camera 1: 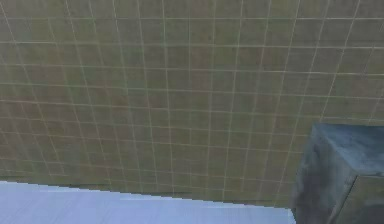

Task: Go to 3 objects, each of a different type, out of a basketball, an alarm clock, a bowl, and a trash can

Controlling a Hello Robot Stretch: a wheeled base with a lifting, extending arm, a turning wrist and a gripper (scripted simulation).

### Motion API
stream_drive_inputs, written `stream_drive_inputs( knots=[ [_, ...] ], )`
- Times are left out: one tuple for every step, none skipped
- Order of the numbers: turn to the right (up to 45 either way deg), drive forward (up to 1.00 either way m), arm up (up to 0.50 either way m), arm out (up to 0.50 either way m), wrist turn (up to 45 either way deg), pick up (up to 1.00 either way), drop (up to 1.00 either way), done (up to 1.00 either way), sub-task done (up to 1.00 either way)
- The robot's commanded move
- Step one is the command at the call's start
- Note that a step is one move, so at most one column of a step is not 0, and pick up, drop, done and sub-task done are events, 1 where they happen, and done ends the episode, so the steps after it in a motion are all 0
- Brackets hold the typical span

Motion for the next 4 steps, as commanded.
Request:
stream_drive_inputs(
  knots=[
    [-6.0, 0.0, 0.0, 0.0, 0.0, 0.0, 0.0, 0.0, 0.0],
    [0.0, 0.65, 0.0, 0.0, 0.0, 0.0, 0.0, 0.0, 0.0],
    [-45.0, 0.0, 0.0, 0.0, 0.0, 0.0, 0.0, 0.0, 0.0],
    [-24.0, 0.0, 0.0, 0.0, 0.0, 0.0, 0.0, 0.0, 0.0]
  ],
)
